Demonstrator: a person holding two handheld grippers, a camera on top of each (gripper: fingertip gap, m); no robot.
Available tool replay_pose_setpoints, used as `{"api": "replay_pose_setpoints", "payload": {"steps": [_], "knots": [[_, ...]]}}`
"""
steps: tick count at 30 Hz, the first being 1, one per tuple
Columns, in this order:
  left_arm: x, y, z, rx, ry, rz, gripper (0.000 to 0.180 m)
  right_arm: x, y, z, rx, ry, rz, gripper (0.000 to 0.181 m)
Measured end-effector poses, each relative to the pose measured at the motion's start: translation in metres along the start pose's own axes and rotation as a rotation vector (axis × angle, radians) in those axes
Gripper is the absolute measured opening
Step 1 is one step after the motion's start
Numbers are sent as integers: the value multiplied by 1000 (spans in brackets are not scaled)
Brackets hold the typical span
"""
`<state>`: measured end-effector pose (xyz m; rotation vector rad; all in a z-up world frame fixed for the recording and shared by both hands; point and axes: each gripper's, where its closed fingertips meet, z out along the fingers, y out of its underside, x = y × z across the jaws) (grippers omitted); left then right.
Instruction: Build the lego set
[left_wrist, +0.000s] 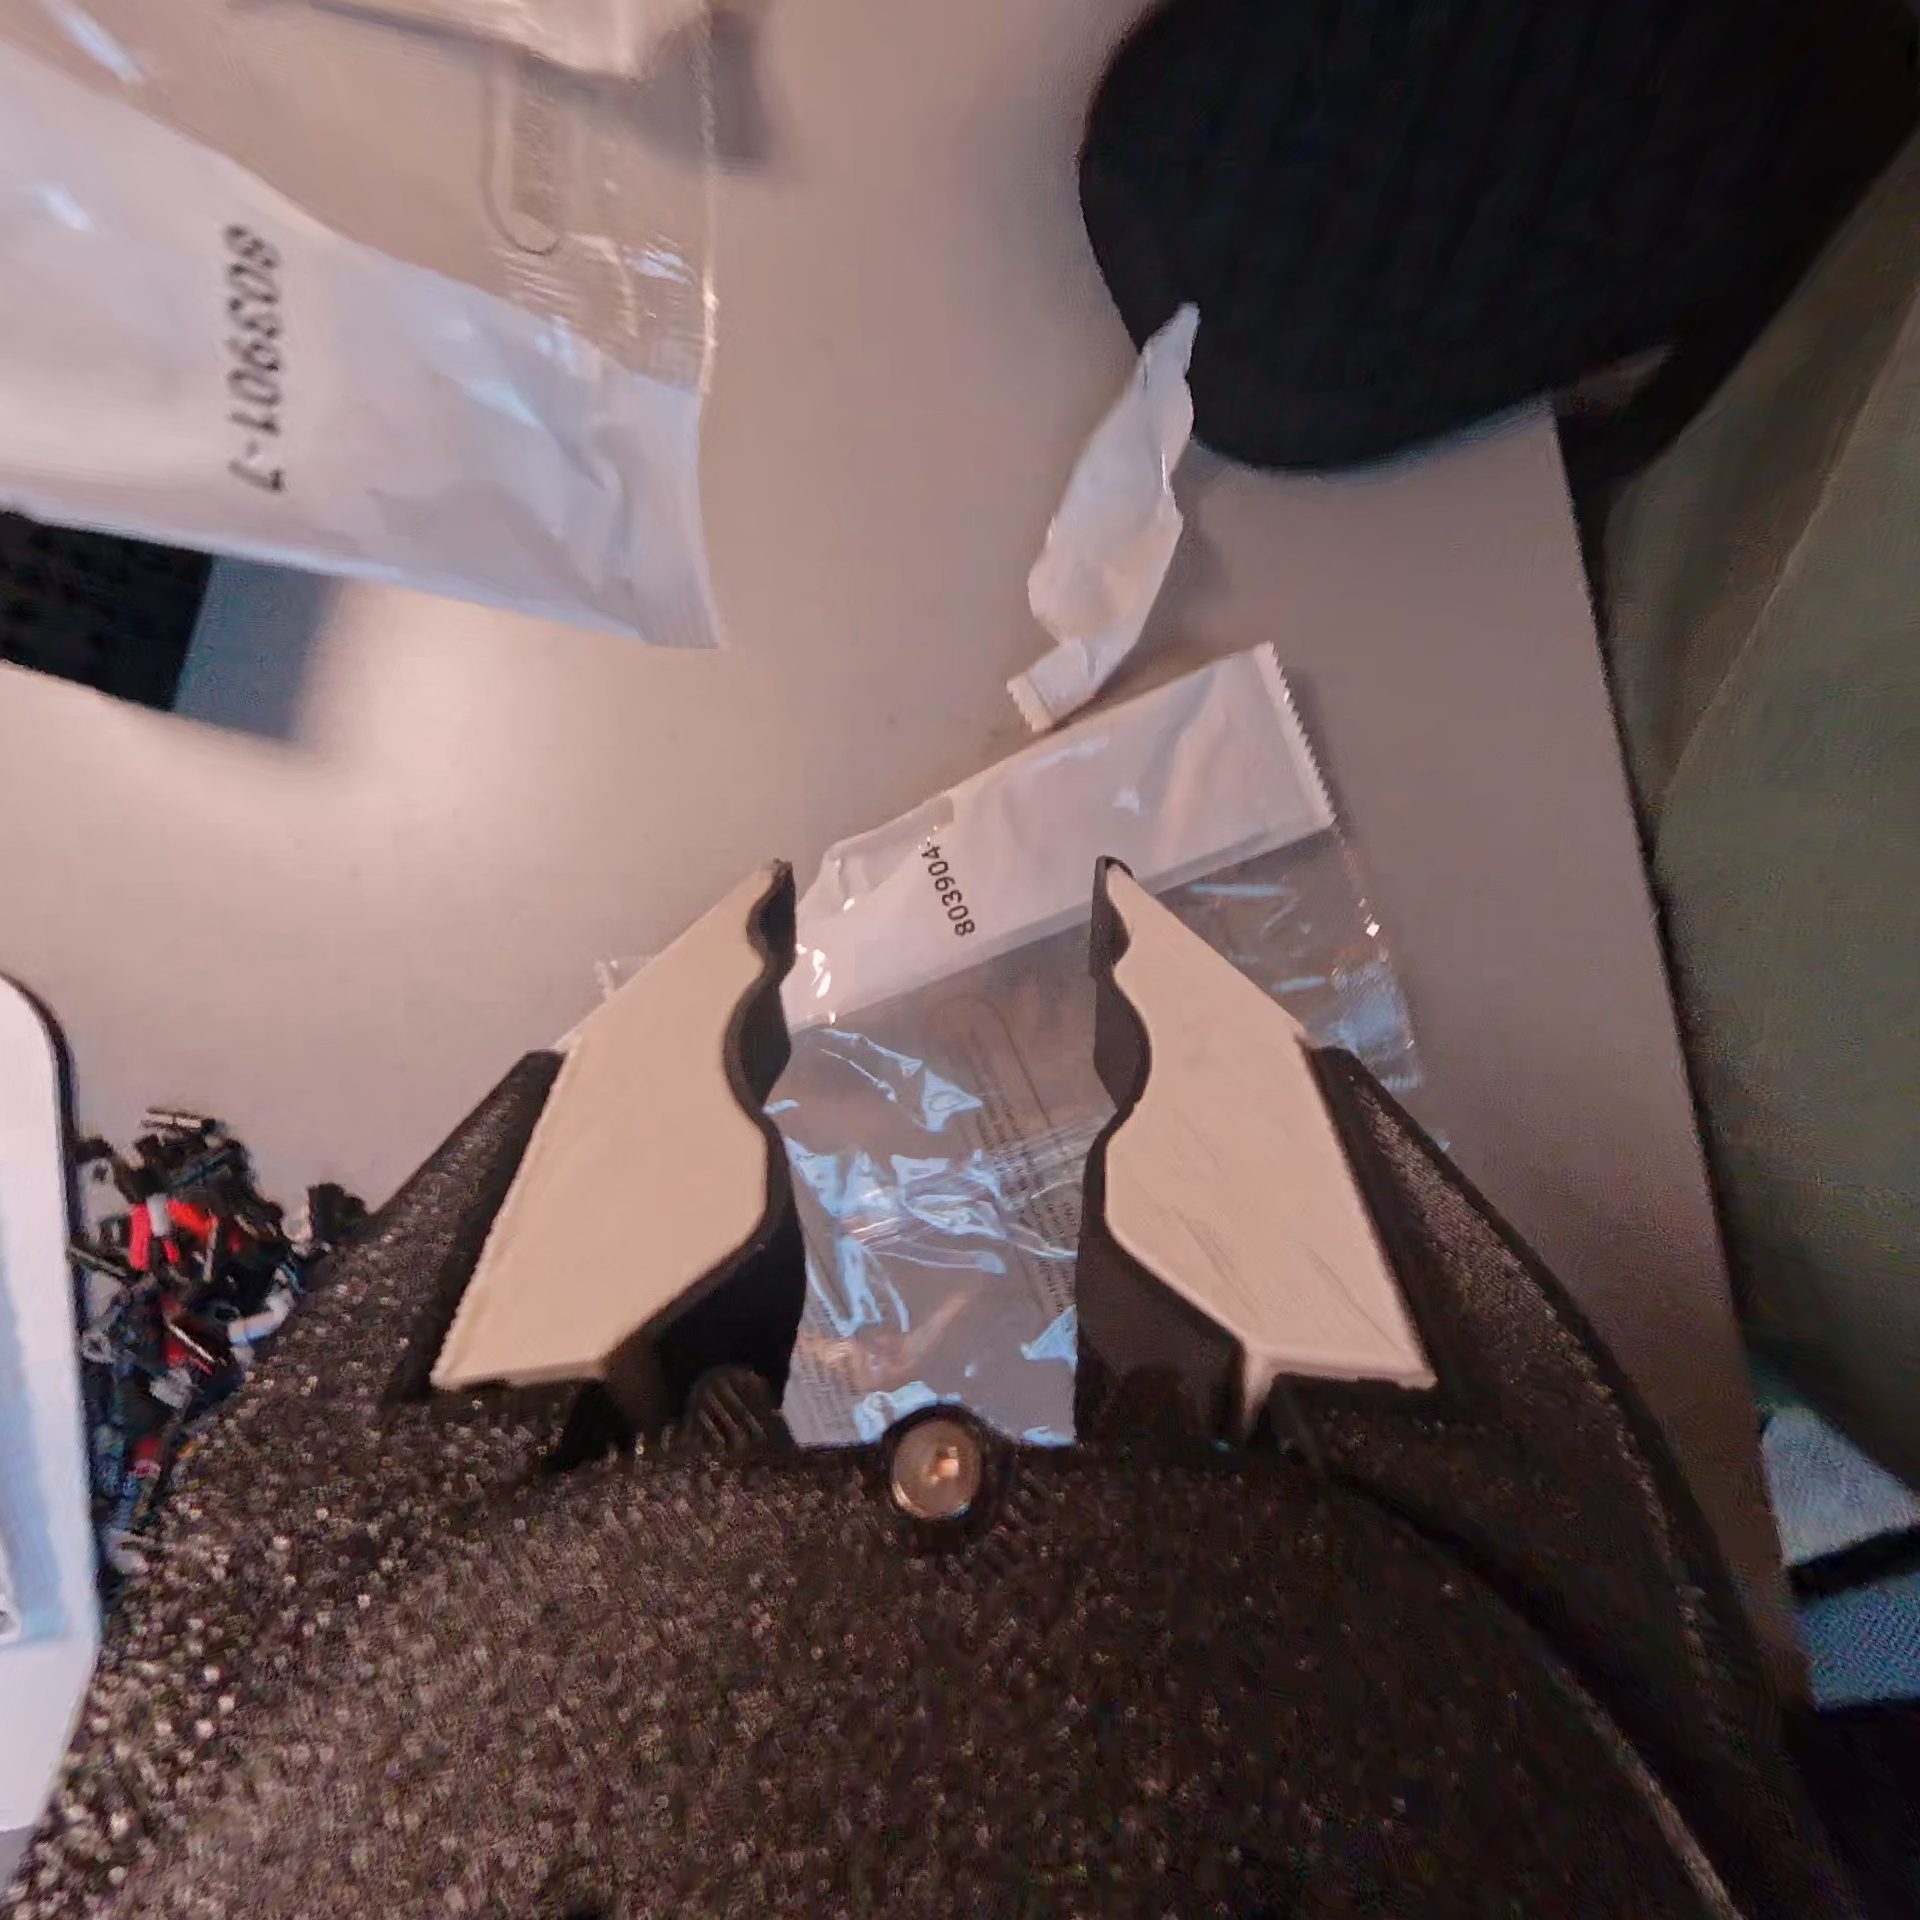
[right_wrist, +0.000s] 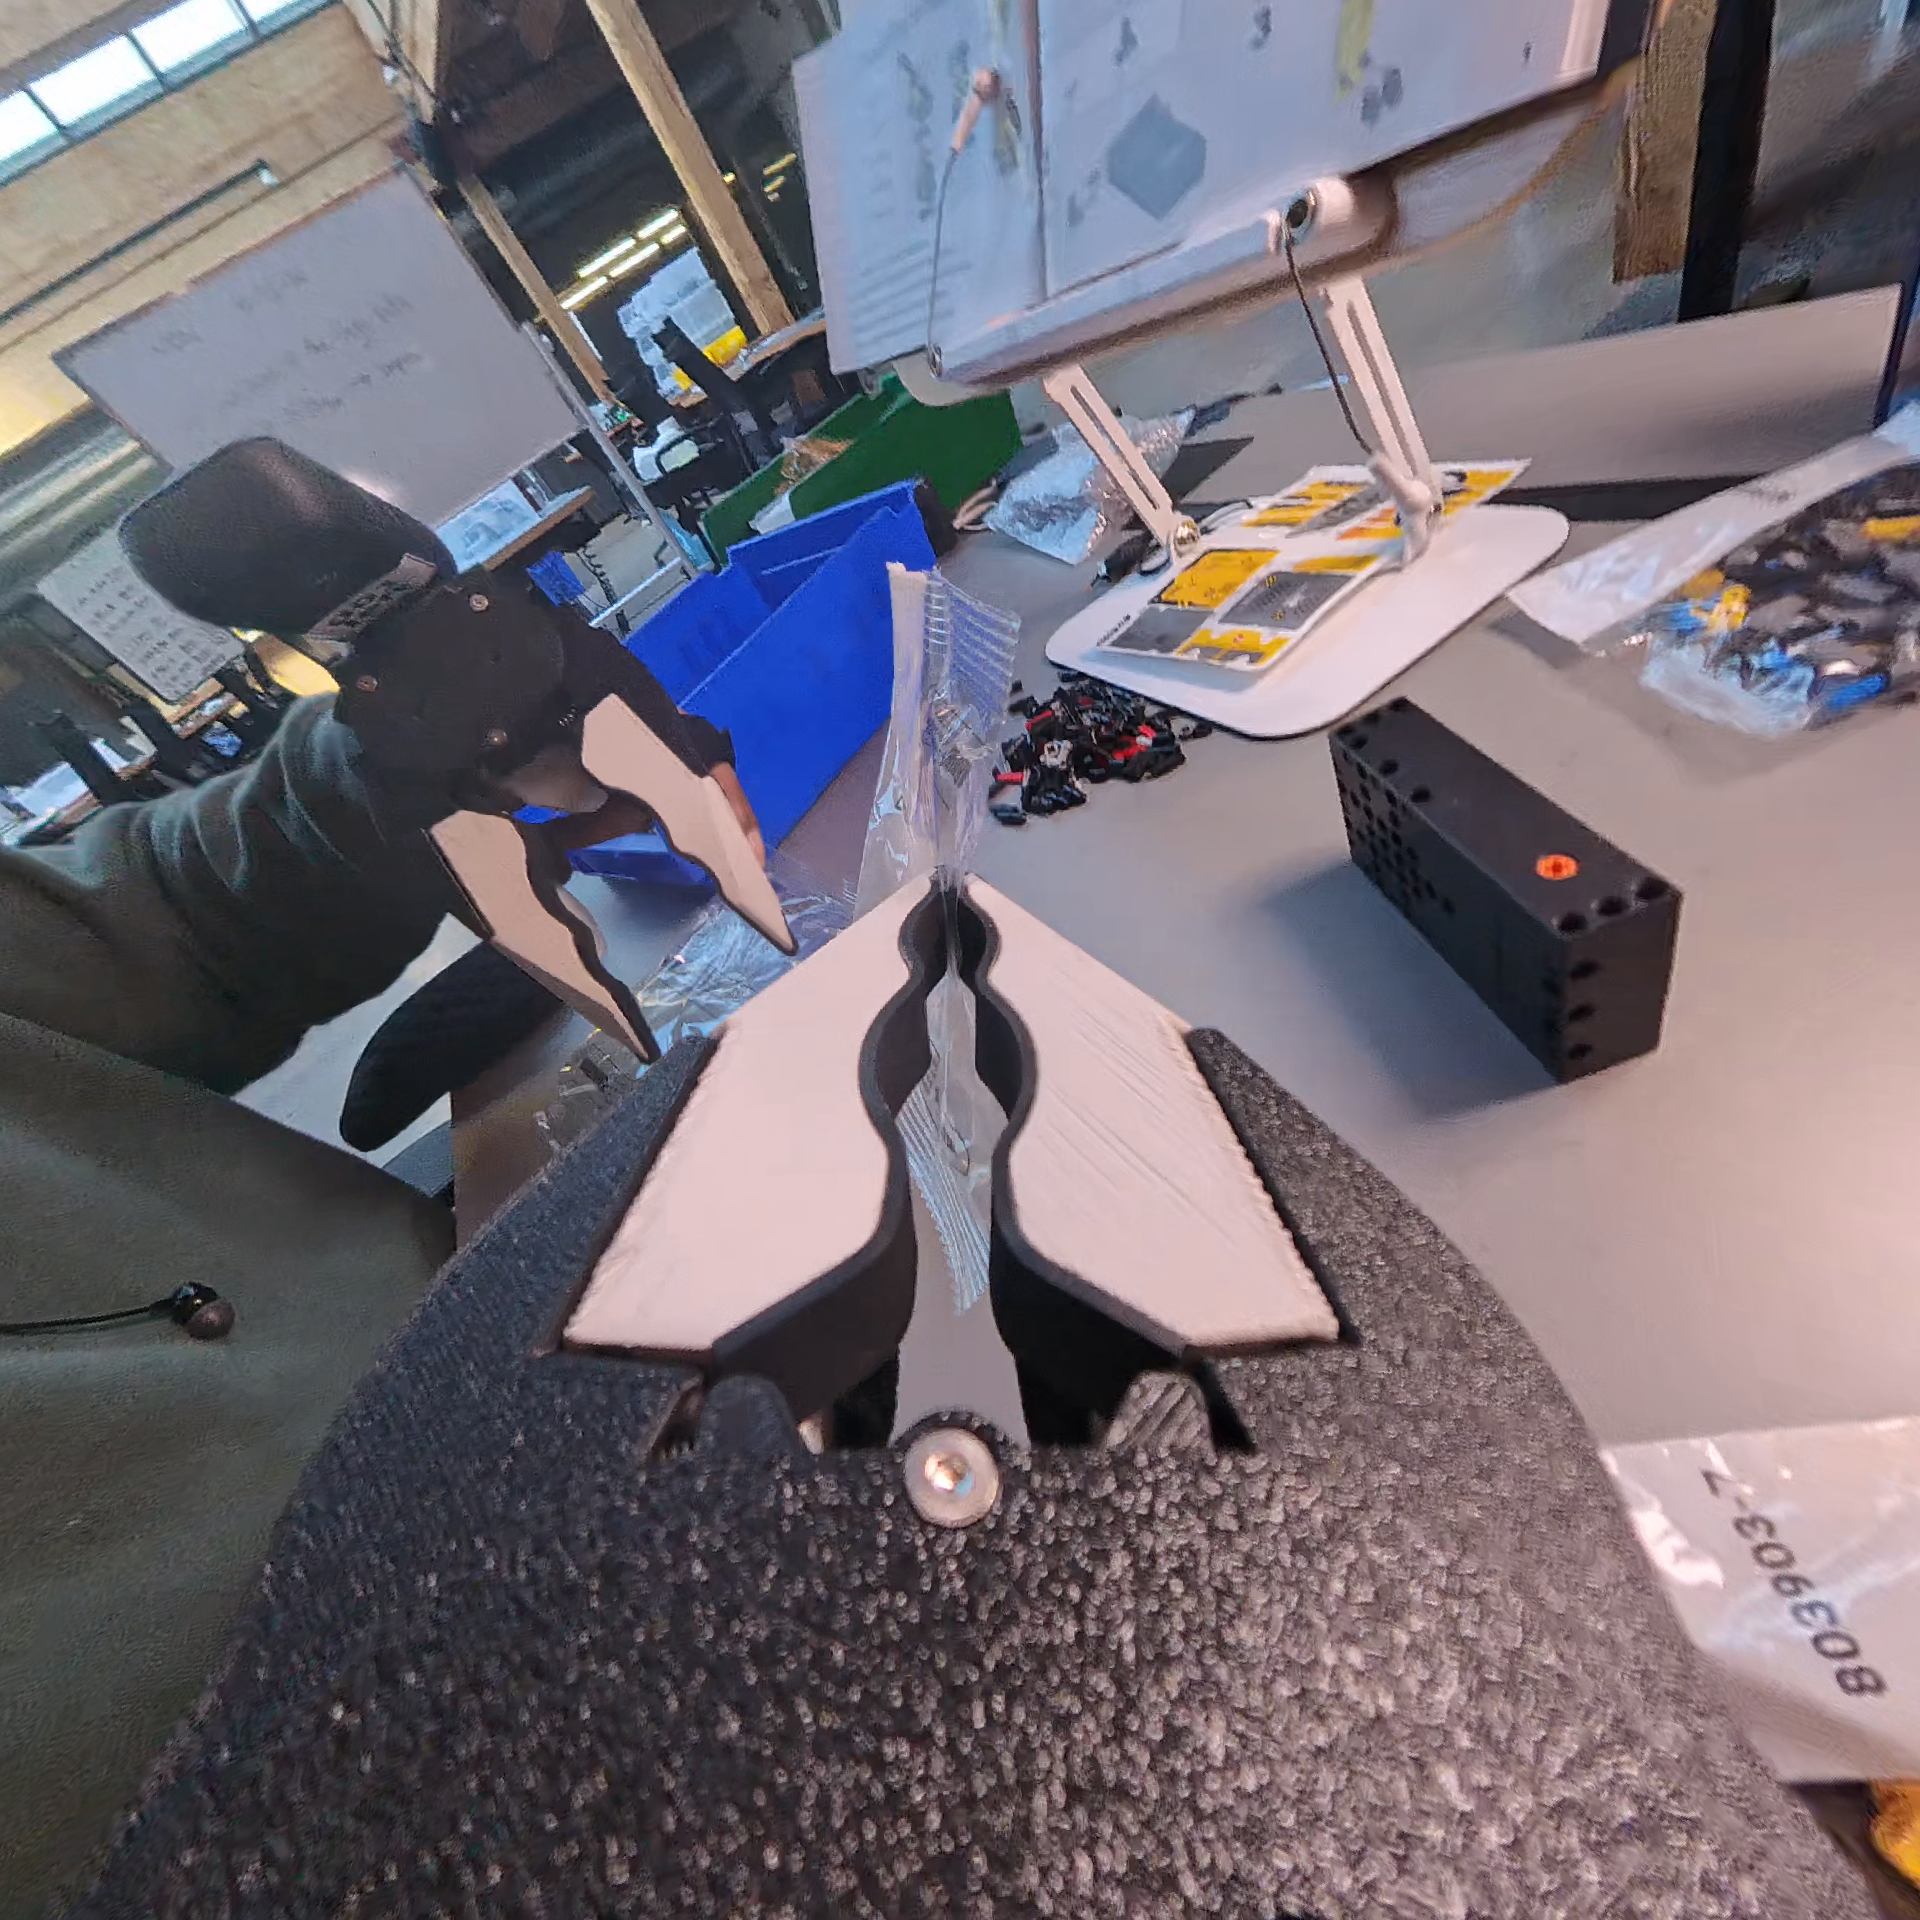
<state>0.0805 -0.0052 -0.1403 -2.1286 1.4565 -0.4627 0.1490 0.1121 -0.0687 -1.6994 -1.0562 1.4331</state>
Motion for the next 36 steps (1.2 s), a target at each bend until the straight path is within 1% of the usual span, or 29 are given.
{"api": "replay_pose_setpoints", "payload": {"steps": [2, 3, 6, 8, 9, 10, 11, 13, 18, 22, 26, 29, 31, 33, 36], "knots": [[-2, 16, 17, -164, 81, 131, 63, 6, 13, 1, -30, 17, 28, 0], [-2, 21, 23, -220, 132, 174, 66, 8, 17, 1, -34, 21, 39, 0], [-4, 31, 31, -332, 263, 227, 60, 8, 21, 1, -32, 6, 69, 0], [-3, 40, 32, -415, 336, 253, 43, 8, 24, 1, -38, -2, 84, 0], [0, 45, 32, -450, 371, 264, 31, 8, 25, 1, -39, -7, 97, 0], [3, 49, 31, -474, 397, 279, 10, 7, 26, 2, -38, -16, 112, 0], [5, 50, 30, -478, 412, 296, 0, 6, 28, 2, -38, -27, 129, 0], [7, 44, 27, -426, 400, 309, 0, 1, 31, 5, -34, -47, 163, 0], [8, 22, 12, -292, 274, 322, 0, -16, 32, 20, -7, -73, 221, 0], [8, 16, 3, -253, 209, 271, 0, -30, 34, 37, -48, -47, 177, 0], [14, 15, 2, -232, 205, 222, 0, -43, 44, 48, -180, -24, 61, 0], [18, 16, 3, -225, 204, 200, 0, -56, 52, 48, -301, -72, 59, 0], [22, 14, 4, -195, 201, 204, 0, -59, 53, 45, -367, -96, 78, 0], [26, 11, 6, -164, 195, 220, 0, -68, 58, 43, -440, -168, 137, 0], [35, 10, 12, -139, 194, 266, 0, -81, 68, 48, -490, -270, 222, 0]]}}
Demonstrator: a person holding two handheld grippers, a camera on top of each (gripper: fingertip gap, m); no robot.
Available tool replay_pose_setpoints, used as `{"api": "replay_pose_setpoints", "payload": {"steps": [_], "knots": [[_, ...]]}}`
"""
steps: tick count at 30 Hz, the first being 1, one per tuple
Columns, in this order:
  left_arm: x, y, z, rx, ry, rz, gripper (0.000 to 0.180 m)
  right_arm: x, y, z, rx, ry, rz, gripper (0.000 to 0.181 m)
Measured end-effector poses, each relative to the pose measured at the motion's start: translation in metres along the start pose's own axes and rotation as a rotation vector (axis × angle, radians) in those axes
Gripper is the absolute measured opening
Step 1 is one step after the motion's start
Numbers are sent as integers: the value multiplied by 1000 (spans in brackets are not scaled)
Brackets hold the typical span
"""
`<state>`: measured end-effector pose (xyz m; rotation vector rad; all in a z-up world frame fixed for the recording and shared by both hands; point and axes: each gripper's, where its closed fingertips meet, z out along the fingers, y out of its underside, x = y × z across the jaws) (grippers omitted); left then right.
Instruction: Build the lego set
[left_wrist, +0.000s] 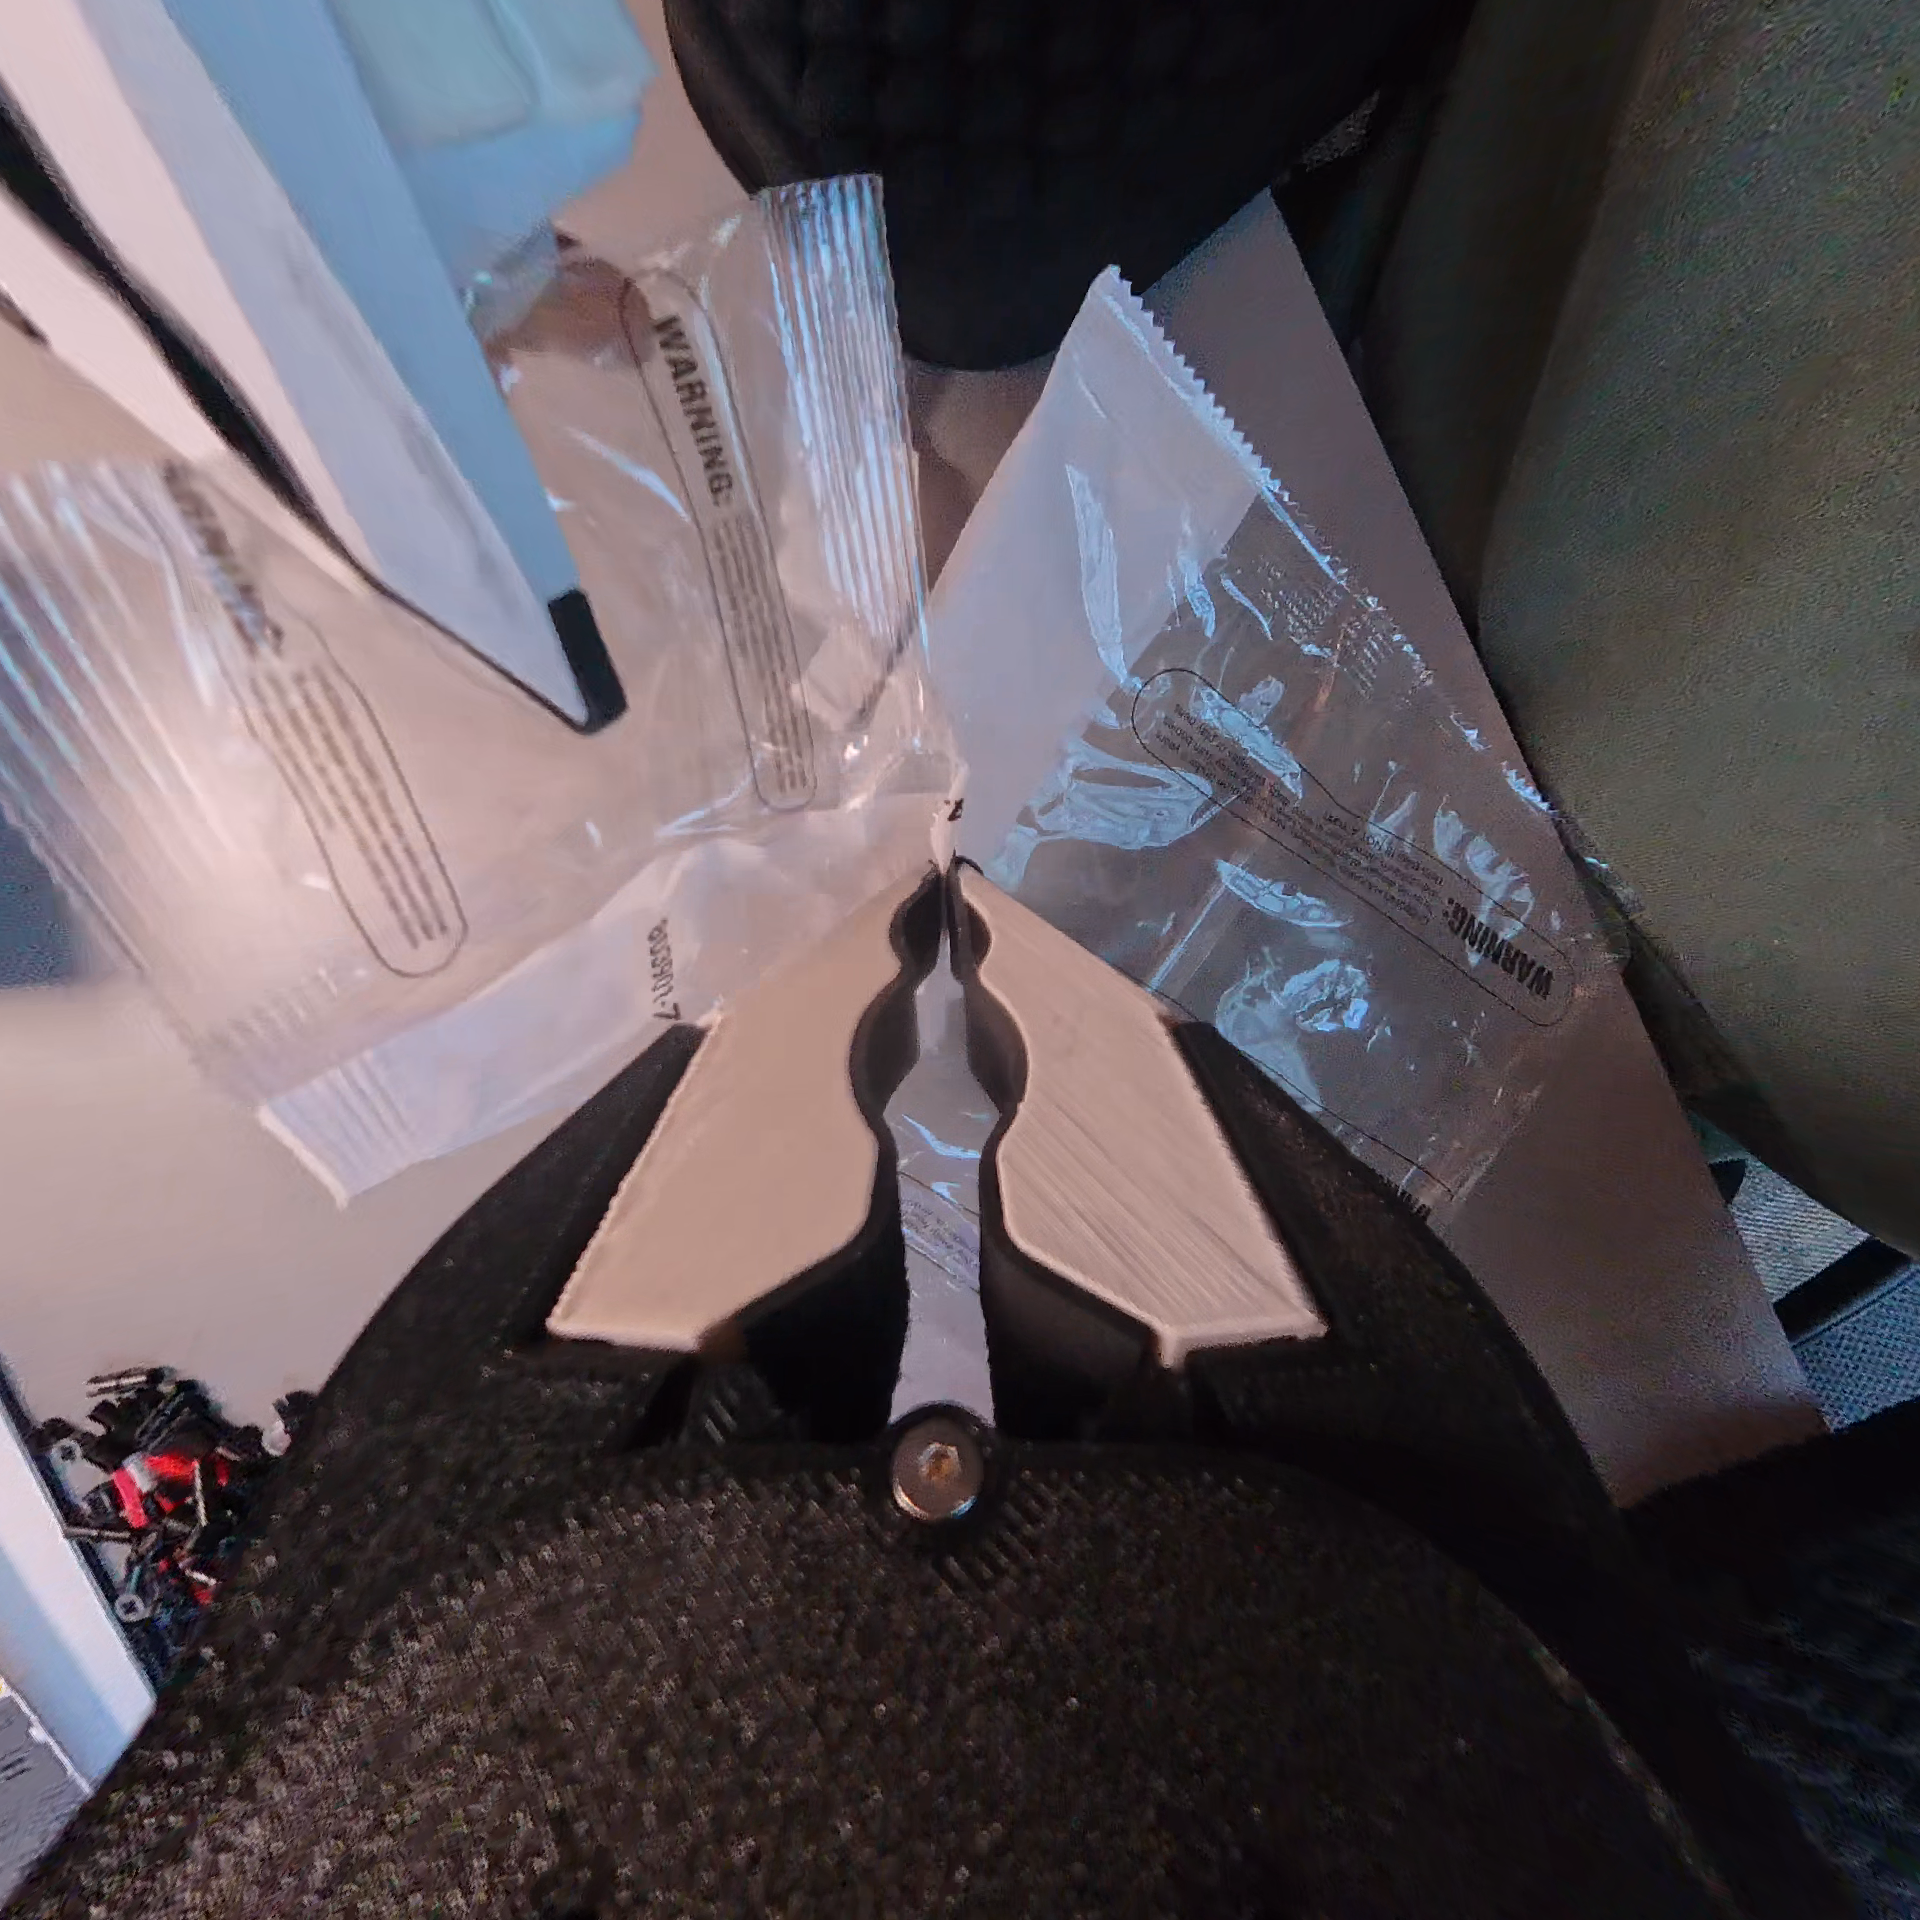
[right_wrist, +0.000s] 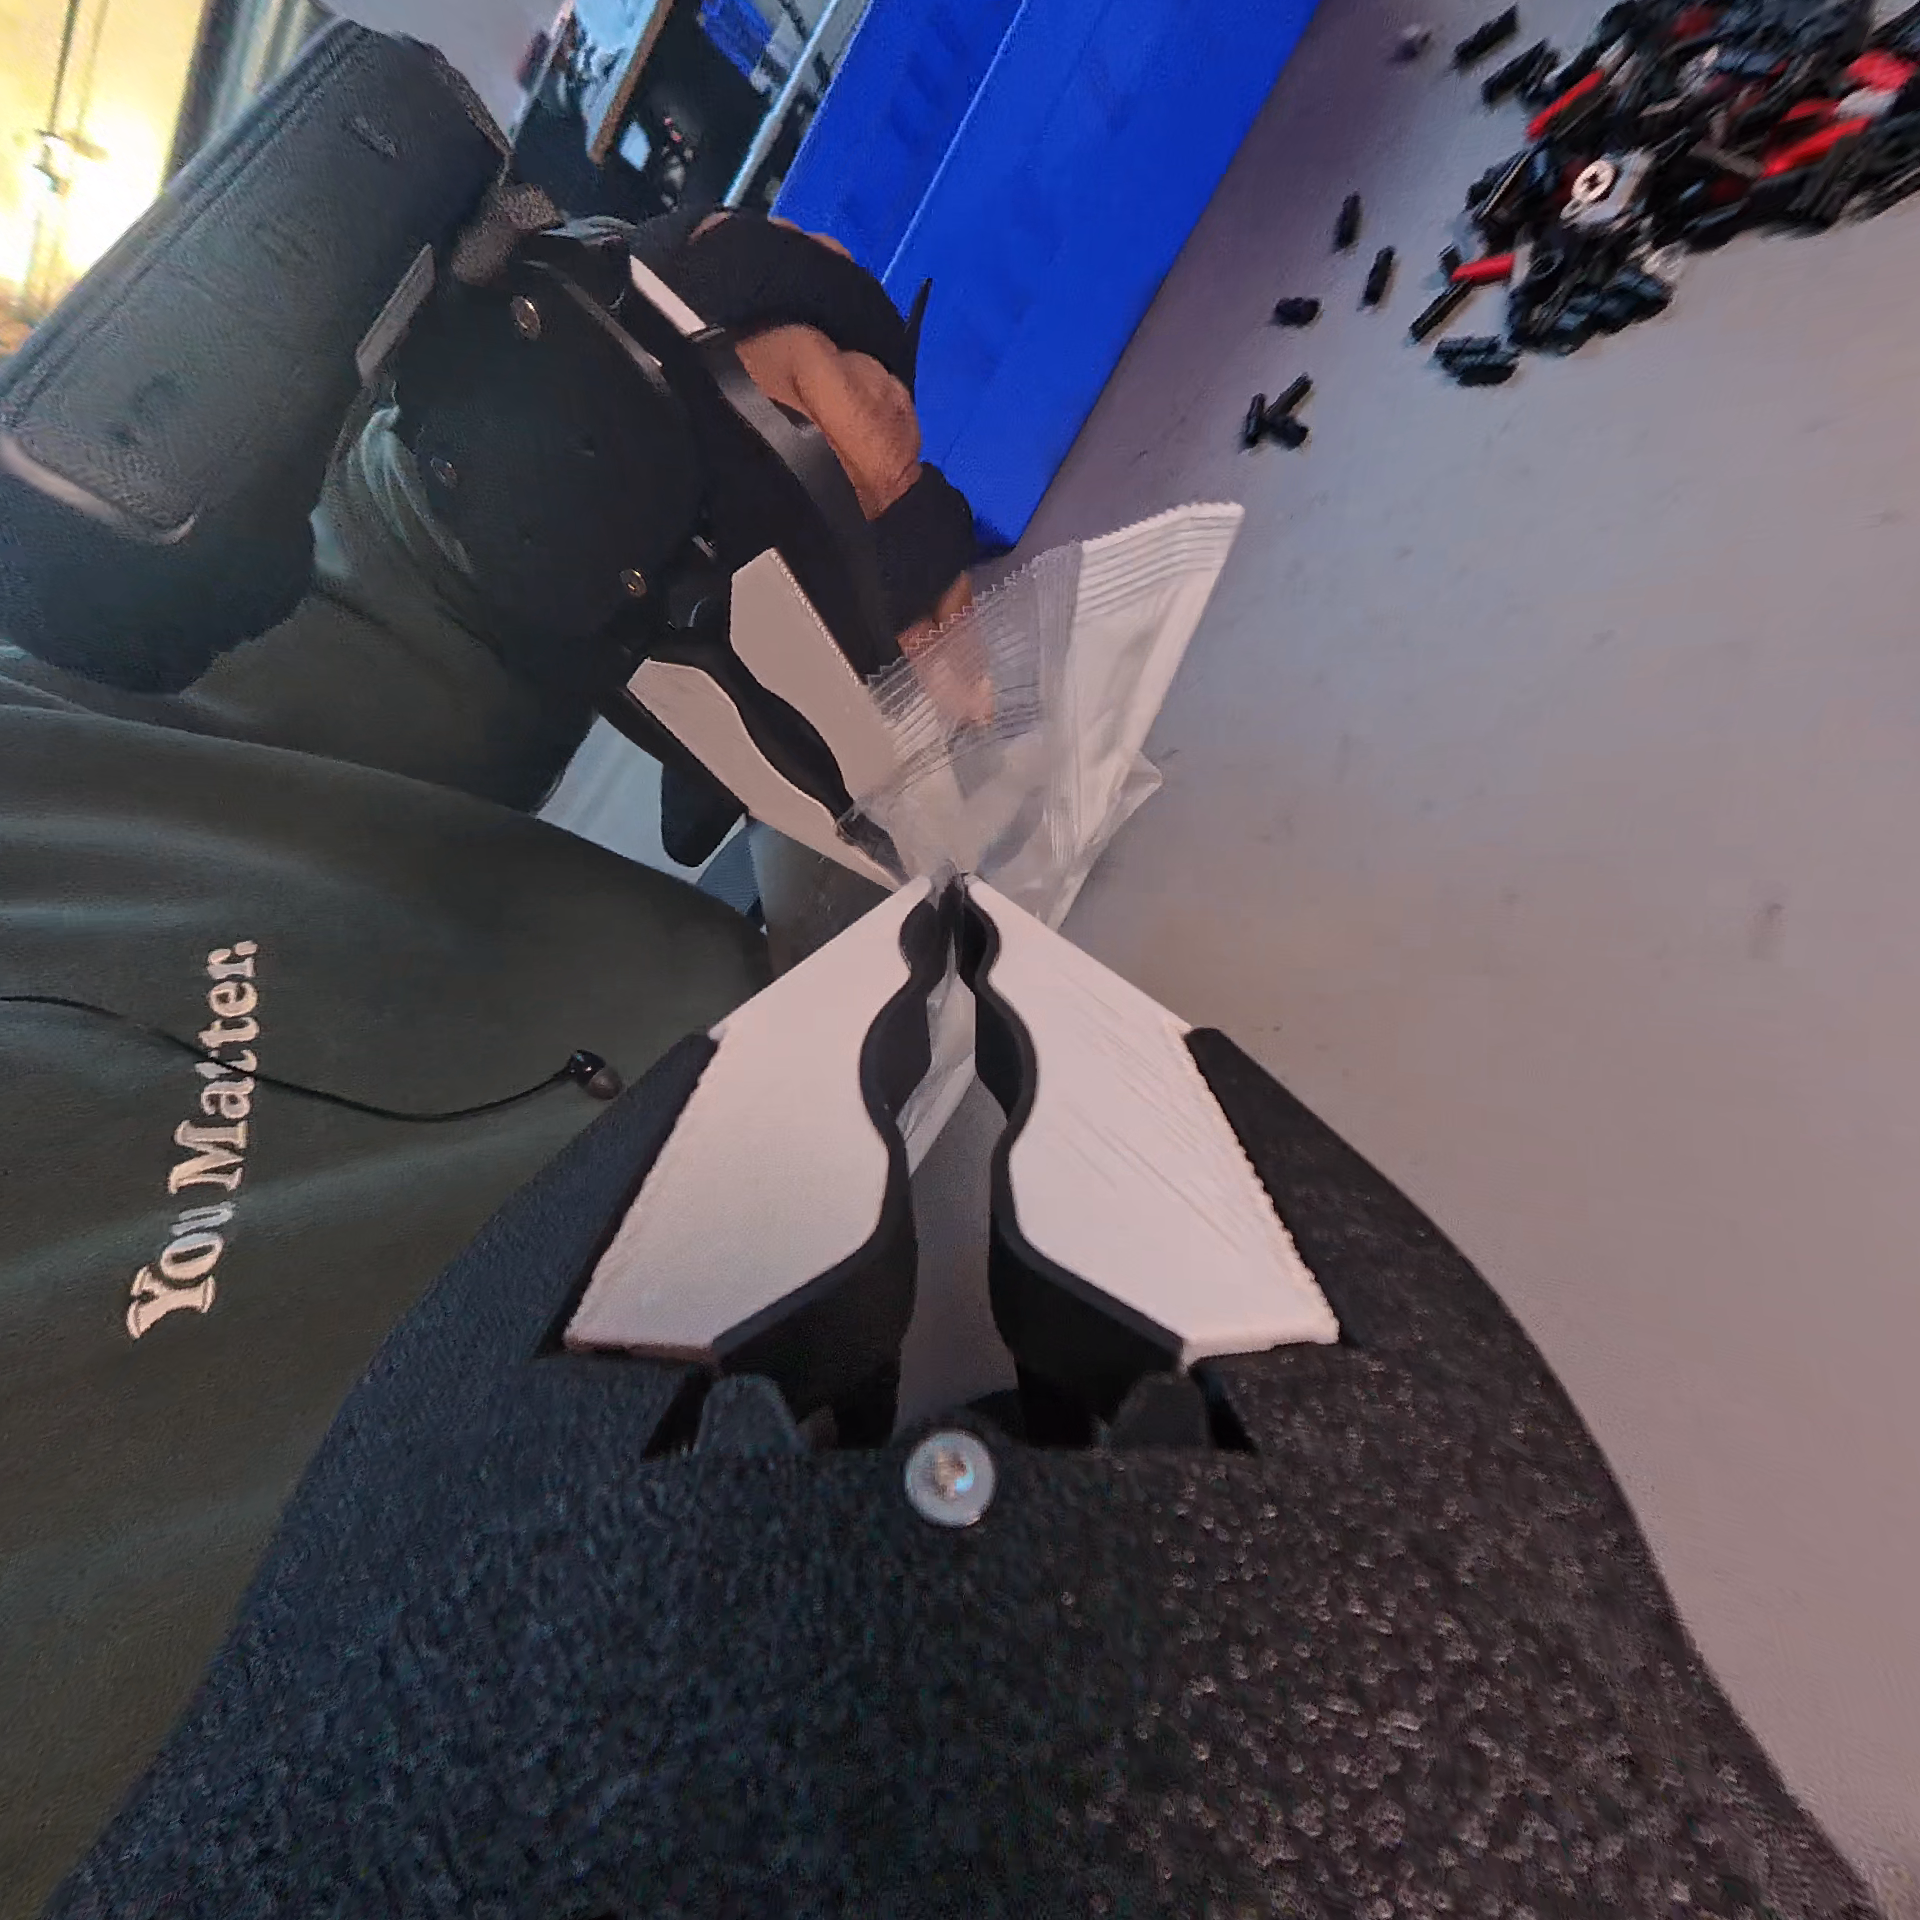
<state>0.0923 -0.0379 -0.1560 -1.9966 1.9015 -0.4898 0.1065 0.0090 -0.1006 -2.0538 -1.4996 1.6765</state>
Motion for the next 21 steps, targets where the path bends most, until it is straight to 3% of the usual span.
{"api": "replay_pose_setpoints", "payload": {"steps": [4, 12, 17, 21], "knots": [[12, -4, 8, 43, -10, 41, 0, -1, 19, 17, -84, -127, 37, 0], [19, -8, 13, 159, -12, 8, 0, 41, 41, 37, -232, 19, -132, 0], [17, -7, 17, 178, -37, -11, 1, 39, 32, 43, -177, -9, -213, 0], [12, -7, 0, 234, -53, -81, 27, 34, 30, 34, -151, -15, -432, 0]]}}
